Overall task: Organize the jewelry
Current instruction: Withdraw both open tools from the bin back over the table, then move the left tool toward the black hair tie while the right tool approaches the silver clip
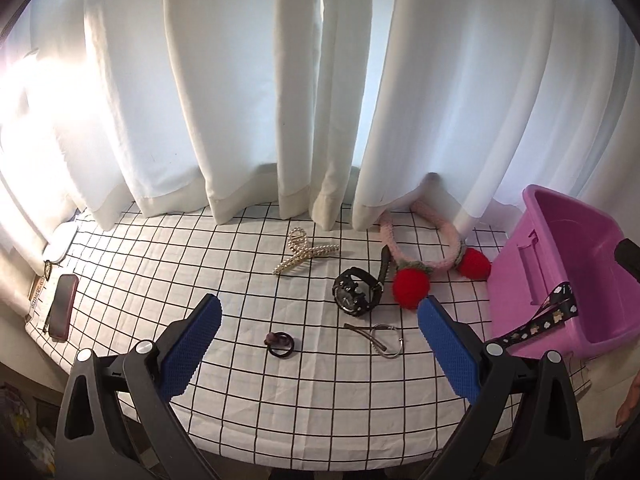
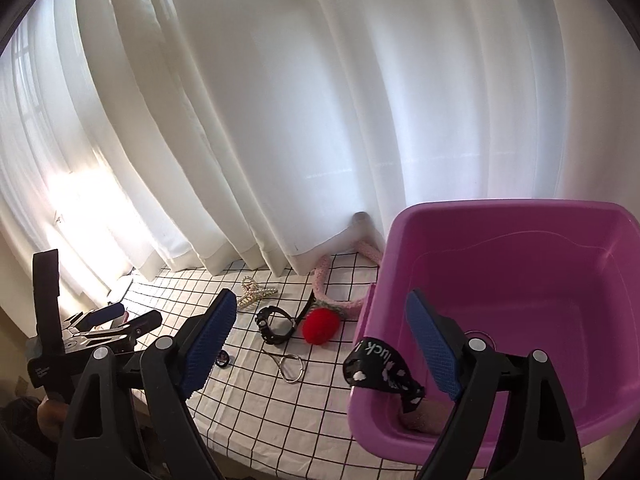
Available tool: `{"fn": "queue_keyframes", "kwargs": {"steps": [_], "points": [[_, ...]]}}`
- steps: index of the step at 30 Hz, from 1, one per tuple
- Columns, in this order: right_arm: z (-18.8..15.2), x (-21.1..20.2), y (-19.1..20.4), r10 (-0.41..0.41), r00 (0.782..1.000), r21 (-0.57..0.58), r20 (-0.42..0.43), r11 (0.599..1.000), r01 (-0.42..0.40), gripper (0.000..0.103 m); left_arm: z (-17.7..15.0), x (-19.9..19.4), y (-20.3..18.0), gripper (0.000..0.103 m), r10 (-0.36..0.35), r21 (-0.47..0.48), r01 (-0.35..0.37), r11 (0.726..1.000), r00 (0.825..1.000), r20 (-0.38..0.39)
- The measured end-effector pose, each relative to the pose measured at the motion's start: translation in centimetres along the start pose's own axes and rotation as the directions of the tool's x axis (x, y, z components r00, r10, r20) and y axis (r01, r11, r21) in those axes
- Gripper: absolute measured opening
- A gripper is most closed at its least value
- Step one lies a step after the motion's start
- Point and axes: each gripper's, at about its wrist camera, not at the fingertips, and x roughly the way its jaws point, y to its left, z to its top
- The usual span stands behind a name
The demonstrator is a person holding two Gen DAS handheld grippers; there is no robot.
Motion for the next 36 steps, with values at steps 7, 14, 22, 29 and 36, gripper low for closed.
{"fn": "queue_keyframes", "kwargs": {"steps": [7, 14, 22, 29, 36], "points": [[-3.2, 1.1, 6.1, 0.035, 0.999, -0.017, -0.006, 0.999, -0.035, 0.085, -2.1, 1.0, 6.6, 0.097, -0.002, -0.010, 0.001, 1.000, 0.999, -0.041], [-7.2, 3.4, 11.5, -0.032, 0.999, -0.056, -0.037, 0.998, 0.030, 0.085, -3.4, 2.5, 10.5, 0.097, -0.012, 0.046, 0.014, 0.999, 0.999, -0.048], [-11.3, 6.4, 13.4, -0.138, 0.986, -0.019, -0.097, 0.990, 0.136, 0.085, -5.7, 6.5, 12.4, 0.097, -0.062, 0.089, 0.072, 0.993, 0.992, -0.110], [-14.2, 11.0, 11.3, -0.142, 0.966, 0.001, -0.215, 0.989, 0.146, 0.085, -7.2, 10.5, 11.2, 0.097, -0.128, 0.080, 0.143, 0.986, 0.978, -0.166], [-15.1, 15.0, 8.7, -0.139, 0.968, -0.004, -0.208, 0.990, 0.141, 0.085, -8.0, 14.0, 8.9, 0.097, -0.135, 0.072, 0.149, 0.986, 0.977, -0.162]]}}
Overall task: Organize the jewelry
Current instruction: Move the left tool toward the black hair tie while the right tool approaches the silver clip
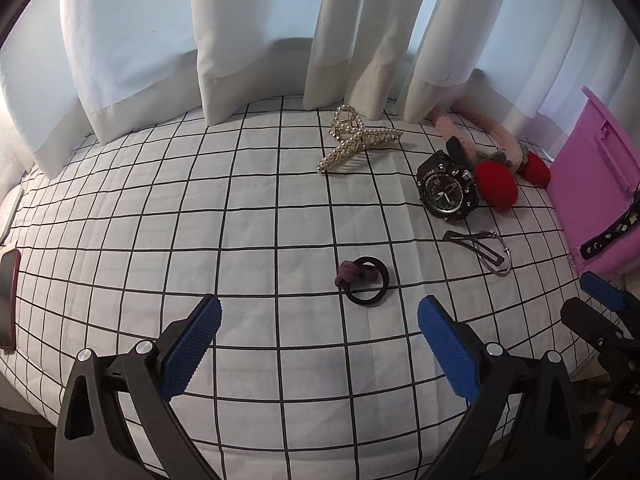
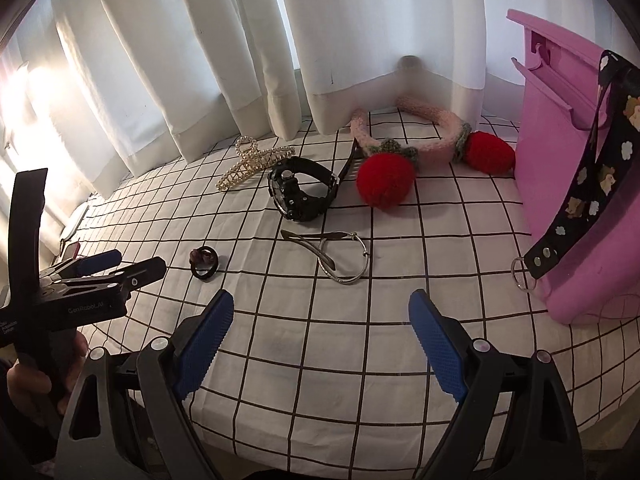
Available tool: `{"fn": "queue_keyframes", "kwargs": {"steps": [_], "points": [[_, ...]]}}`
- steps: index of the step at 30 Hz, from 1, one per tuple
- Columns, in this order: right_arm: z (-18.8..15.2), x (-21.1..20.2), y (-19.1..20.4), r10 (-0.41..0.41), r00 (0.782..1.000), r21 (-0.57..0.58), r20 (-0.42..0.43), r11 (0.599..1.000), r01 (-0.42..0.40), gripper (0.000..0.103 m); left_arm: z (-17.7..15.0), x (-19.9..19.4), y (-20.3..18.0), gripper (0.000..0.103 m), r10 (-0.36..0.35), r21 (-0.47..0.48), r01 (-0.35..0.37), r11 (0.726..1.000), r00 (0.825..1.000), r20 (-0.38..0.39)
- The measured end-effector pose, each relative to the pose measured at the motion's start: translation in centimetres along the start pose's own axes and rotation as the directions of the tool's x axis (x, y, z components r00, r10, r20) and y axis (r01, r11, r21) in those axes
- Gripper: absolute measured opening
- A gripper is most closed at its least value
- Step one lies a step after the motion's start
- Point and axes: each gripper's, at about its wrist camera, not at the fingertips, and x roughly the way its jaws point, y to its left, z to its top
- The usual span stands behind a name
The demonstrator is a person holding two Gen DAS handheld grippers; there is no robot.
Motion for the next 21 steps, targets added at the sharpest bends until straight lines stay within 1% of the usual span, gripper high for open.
{"fn": "queue_keyframes", "kwargs": {"steps": [2, 5, 8, 9, 11, 14, 15, 18, 20, 21], "points": [[0.0, 1.0, -0.3, -0.008, 1.000, -0.011, 0.017, 1.000, 0.008, 0.085, 0.0, 1.1, -0.5, 0.097, 0.005, 0.005, -0.005, 1.000, 1.000, 0.006], [-0.1, 2.5, -0.5, 0.004, 0.999, -0.056, 0.032, 0.998, -0.002, 0.085, 0.0, 2.8, -0.8, 0.097, 0.019, 0.008, -0.019, 1.000, 1.000, 0.007], [0.1, 4.3, -0.6, -0.003, 1.000, -0.103, 0.000, 0.995, 0.003, 0.085, -0.2, 4.2, -0.4, 0.097, 0.008, -0.021, -0.008, 1.000, 1.000, -0.009], [0.2, 4.9, -0.7, -0.013, 1.000, -0.117, -0.005, 0.993, 0.012, 0.085, -0.2, 4.4, -0.4, 0.097, 0.009, -0.024, -0.009, 1.000, 1.000, -0.007], [0.3, 5.8, -0.9, -0.023, 1.000, -0.142, -0.001, 0.990, 0.023, 0.085, -0.3, 5.0, -0.5, 0.097, 0.034, -0.017, -0.034, 0.999, 0.999, 0.000], [0.6, 7.0, -1.2, -0.052, 0.999, -0.171, -0.004, 0.984, 0.051, 0.085, -0.4, 6.0, -0.6, 0.097, 0.058, -0.010, -0.058, 0.998, 0.998, -0.013], [0.6, 7.4, -1.3, -0.056, 0.998, -0.181, -0.007, 0.982, 0.054, 0.085, -0.4, 6.0, -0.8, 0.097, 0.070, 0.001, -0.070, 0.998, 0.998, 0.001], [0.6, 8.5, -1.3, -0.078, 0.997, -0.203, -0.018, 0.976, 0.072, 0.085, -0.3, 6.1, -1.2, 0.097, 0.075, 0.020, -0.075, 0.997, 0.997, 0.021], [0.4, 8.8, -0.9, -0.099, 0.995, -0.233, -0.010, 0.968, 0.094, 0.085, -0.3, 6.2, -1.3, 0.098, 0.070, 0.014, -0.071, 0.997, 0.997, 0.027], [0.3, 9.0, -0.7, -0.109, 0.994, -0.251, -0.008, 0.963, 0.103, 0.087, -0.2, 6.3, -1.2, 0.098, 0.069, 0.009, -0.070, 0.998, 0.997, 0.031]]}}
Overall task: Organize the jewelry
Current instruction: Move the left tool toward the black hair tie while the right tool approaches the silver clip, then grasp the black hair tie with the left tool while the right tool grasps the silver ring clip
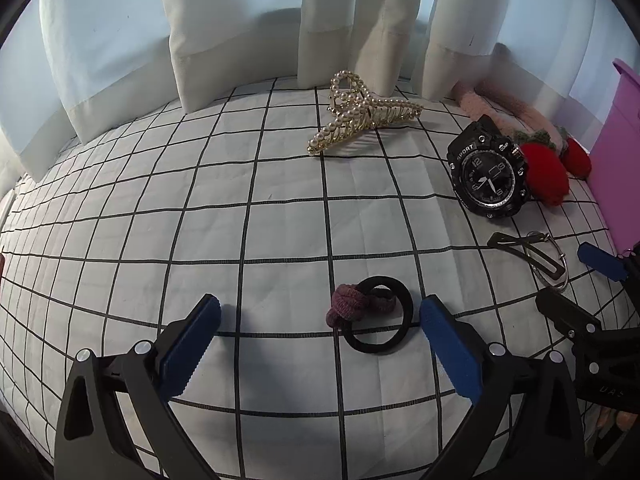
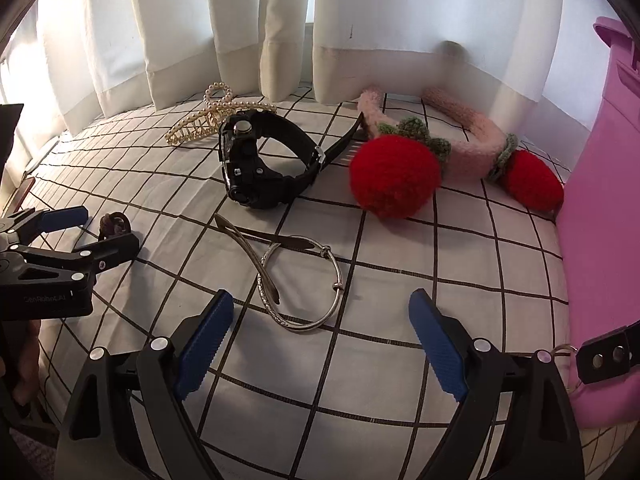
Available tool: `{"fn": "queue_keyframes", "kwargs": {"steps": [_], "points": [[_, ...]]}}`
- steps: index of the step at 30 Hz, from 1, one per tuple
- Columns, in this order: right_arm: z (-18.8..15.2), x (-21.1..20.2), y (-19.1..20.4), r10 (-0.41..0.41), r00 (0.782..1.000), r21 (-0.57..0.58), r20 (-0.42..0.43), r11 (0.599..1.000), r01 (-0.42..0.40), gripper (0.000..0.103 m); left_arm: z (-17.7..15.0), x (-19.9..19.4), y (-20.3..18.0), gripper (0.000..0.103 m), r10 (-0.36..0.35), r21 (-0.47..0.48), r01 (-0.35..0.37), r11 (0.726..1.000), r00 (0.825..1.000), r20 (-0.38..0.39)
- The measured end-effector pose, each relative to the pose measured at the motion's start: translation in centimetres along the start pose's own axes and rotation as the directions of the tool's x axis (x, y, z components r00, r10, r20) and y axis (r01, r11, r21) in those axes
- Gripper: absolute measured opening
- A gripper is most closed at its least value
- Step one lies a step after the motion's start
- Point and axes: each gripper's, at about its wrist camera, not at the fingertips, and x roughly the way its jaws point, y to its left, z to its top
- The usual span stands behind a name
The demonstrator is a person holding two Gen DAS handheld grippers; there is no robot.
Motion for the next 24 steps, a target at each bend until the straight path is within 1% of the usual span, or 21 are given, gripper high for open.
{"fn": "queue_keyframes", "kwargs": {"steps": [2, 3, 13, 15, 16, 17, 18, 19, 20, 21, 22, 23, 24], "points": [[0.0, 0.4, 0.0, 0.009, 1.000, 0.003, -0.001, 1.000, -0.009, 0.093, 0.0, 0.1, 0.0, 0.098, 0.000, 0.004, 0.000, 1.000, 1.000, 0.011], [0.1, 0.5, 0.2, 0.002, 1.000, -0.006, -0.005, 1.000, -0.002, 0.095, 0.0, 0.1, -0.1, 0.098, -0.001, 0.006, 0.001, 1.000, 1.000, 0.018], [0.4, 0.7, 0.3, 0.004, 1.000, -0.009, -0.001, 1.000, -0.004, 0.093, 0.1, 0.1, -0.3, 0.097, 0.001, 0.007, -0.001, 1.000, 0.999, 0.037], [0.4, 0.6, 0.5, -0.004, 1.000, -0.010, 0.001, 1.000, 0.004, 0.093, 0.0, 0.0, -0.4, 0.092, -0.004, 0.013, 0.003, 1.000, 0.999, 0.041], [0.4, 0.6, 0.5, 0.003, 1.000, -0.005, 0.001, 1.000, -0.003, 0.091, 0.0, -0.1, -0.5, 0.090, -0.008, 0.018, 0.007, 1.000, 0.999, 0.045], [0.4, 0.5, 0.6, 0.004, 1.000, -0.007, 0.004, 1.000, -0.004, 0.089, -0.2, -0.3, -0.7, 0.085, -0.011, 0.024, 0.010, 1.000, 0.999, 0.050], [0.3, 0.4, 0.8, 0.008, 1.000, -0.015, 0.011, 1.000, -0.008, 0.085, -0.3, -0.4, -0.9, 0.079, -0.016, 0.030, 0.014, 0.999, 0.998, 0.056], [0.3, 0.2, 1.0, 0.011, 1.000, -0.022, 0.020, 1.000, -0.010, 0.077, -0.4, -0.5, -1.1, 0.077, -0.021, 0.038, 0.019, 0.999, 0.998, 0.061], [0.3, 0.0, 1.3, 0.014, 0.999, -0.029, 0.029, 0.999, -0.013, 0.072, -0.5, -0.7, -1.3, 0.071, -0.026, 0.045, 0.023, 0.999, 0.997, 0.066], [0.3, -0.2, 1.6, 0.017, 0.999, -0.038, 0.035, 0.999, -0.016, 0.060, -0.7, -0.8, -1.5, 0.067, -0.032, 0.052, 0.028, 0.998, 0.997, 0.073], [0.5, -0.3, 1.9, 0.021, 0.999, -0.047, 0.037, 0.999, -0.019, 0.049, -0.8, -0.9, -1.6, 0.065, -0.037, 0.058, 0.032, 0.998, 0.996, 0.077], [0.6, -0.3, 2.2, 0.023, 0.999, -0.055, 0.039, 0.998, -0.021, 0.043, -0.9, -1.0, -1.8, 0.060, -0.043, 0.064, 0.038, 0.997, 0.996, 0.080], [0.7, -0.4, 2.4, 0.011, 0.999, -0.063, 0.042, 0.998, -0.008, 0.041, -0.9, -1.1, -1.9, 0.052, -0.049, 0.070, 0.044, 0.997, 0.995, 0.083]]}}
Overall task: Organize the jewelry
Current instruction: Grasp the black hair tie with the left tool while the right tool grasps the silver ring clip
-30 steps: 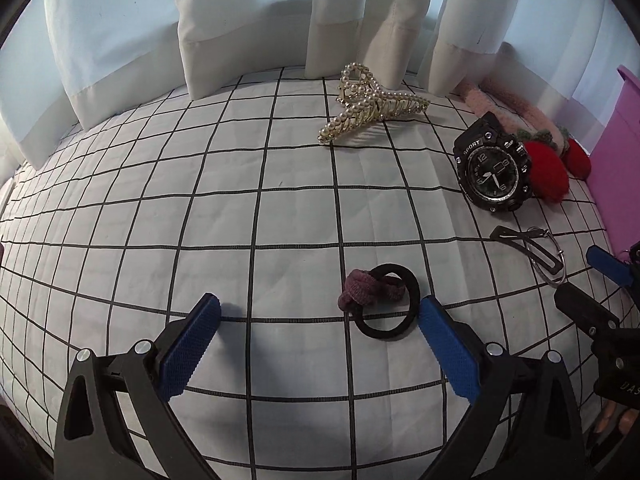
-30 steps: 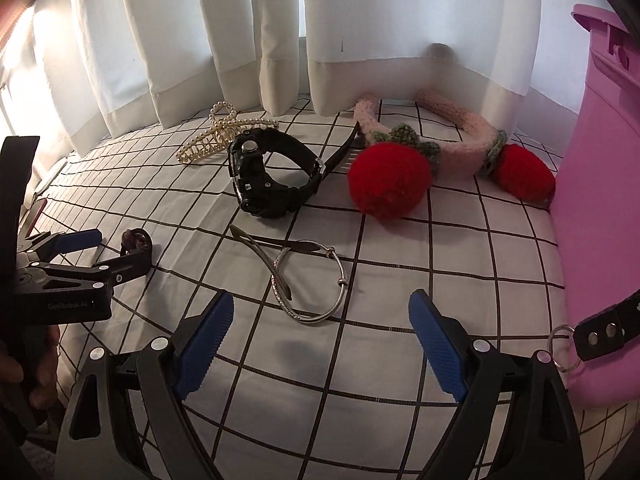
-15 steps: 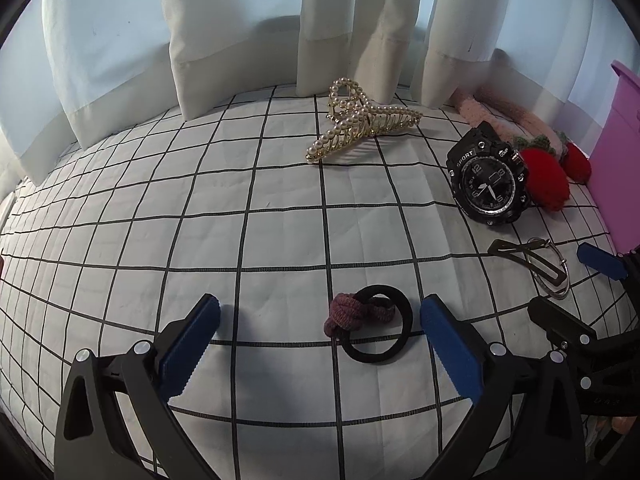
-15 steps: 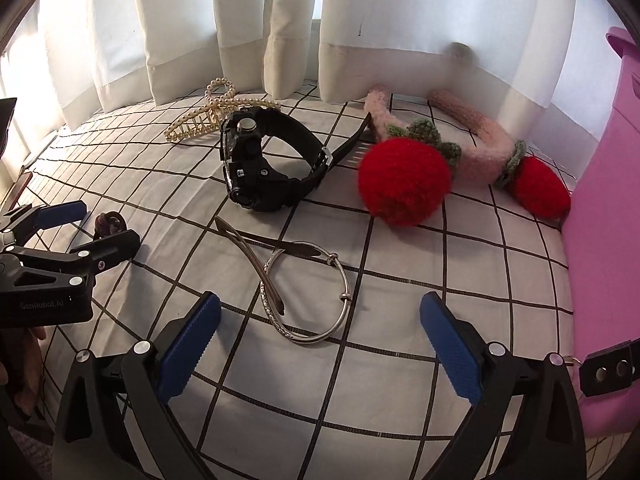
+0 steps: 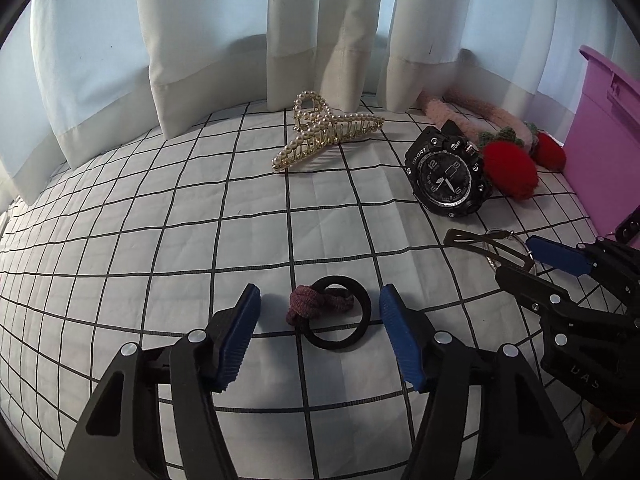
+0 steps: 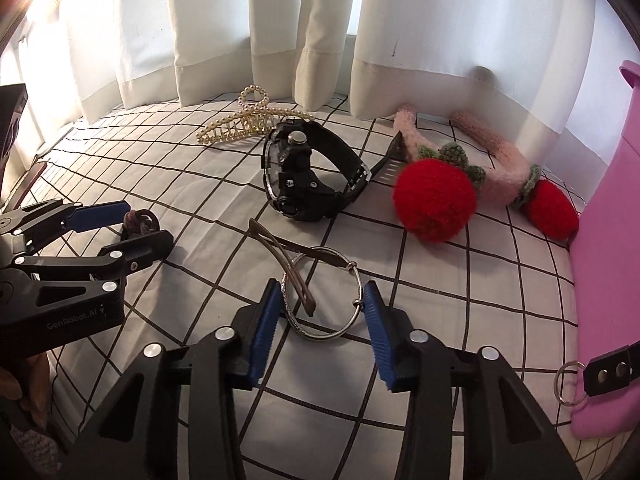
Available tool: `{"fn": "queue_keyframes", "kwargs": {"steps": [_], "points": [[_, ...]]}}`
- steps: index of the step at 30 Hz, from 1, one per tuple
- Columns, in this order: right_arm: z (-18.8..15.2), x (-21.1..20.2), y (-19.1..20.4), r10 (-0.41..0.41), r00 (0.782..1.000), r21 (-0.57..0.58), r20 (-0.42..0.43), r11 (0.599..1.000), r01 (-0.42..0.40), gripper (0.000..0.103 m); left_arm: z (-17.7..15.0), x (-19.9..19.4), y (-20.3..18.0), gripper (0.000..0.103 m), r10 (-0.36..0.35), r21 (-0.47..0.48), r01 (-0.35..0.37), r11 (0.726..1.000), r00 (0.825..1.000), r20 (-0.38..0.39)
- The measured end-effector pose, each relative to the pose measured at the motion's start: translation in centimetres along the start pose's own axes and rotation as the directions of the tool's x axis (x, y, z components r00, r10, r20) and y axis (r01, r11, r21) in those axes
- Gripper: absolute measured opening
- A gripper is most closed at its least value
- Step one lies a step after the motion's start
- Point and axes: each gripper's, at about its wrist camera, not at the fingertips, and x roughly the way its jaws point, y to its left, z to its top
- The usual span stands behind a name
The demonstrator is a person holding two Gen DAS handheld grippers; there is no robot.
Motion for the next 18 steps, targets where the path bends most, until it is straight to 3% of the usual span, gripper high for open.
{"fn": "queue_keyframes", "kwargs": {"steps": [1, 2, 3, 11, 12, 13, 18], "points": [[0.0, 0.0, 0.1, -0.007, 1.000, -0.003, 0.004, 1.000, 0.007, 0.041, 0.0, -0.1, -0.1, 0.046, -0.006, 0.004, 0.006, 1.000, 1.000, 0.004], [0.0, -0.1, 0.1, -0.007, 1.000, -0.001, 0.007, 1.000, 0.007, 0.041, 0.0, -0.2, -0.2, 0.031, -0.008, 0.010, 0.008, 1.000, 1.000, 0.006], [0.0, -0.1, 0.1, -0.004, 1.000, 0.004, 0.007, 1.000, 0.004, 0.041, 0.0, -0.2, -0.3, 0.027, -0.004, 0.015, 0.004, 1.000, 1.000, 0.006], [-0.9, -1.5, 0.7, -0.044, 0.998, -0.023, 0.033, 0.999, 0.045, 0.040, -0.3, -0.6, 0.3, 0.023, 0.000, 0.017, 0.000, 1.000, 1.000, 0.002], [-0.9, -1.8, 0.7, -0.052, 0.998, -0.029, 0.039, 0.998, 0.053, 0.037, -0.3, -0.7, 0.4, 0.023, -0.001, 0.016, 0.001, 1.000, 1.000, 0.000], [-0.9, -2.1, 0.8, -0.063, 0.997, -0.040, 0.038, 0.997, 0.064, 0.009, -0.3, -0.7, 0.5, 0.023, -0.001, 0.014, 0.001, 1.000, 1.000, -0.002], [-0.9, -2.3, 1.6, -0.073, 0.997, -0.095, 0.013, 0.993, 0.074, 0.009, -0.4, -0.7, 1.1, 0.023, -0.012, 0.000, 0.012, 1.000, 1.000, -0.011]]}}
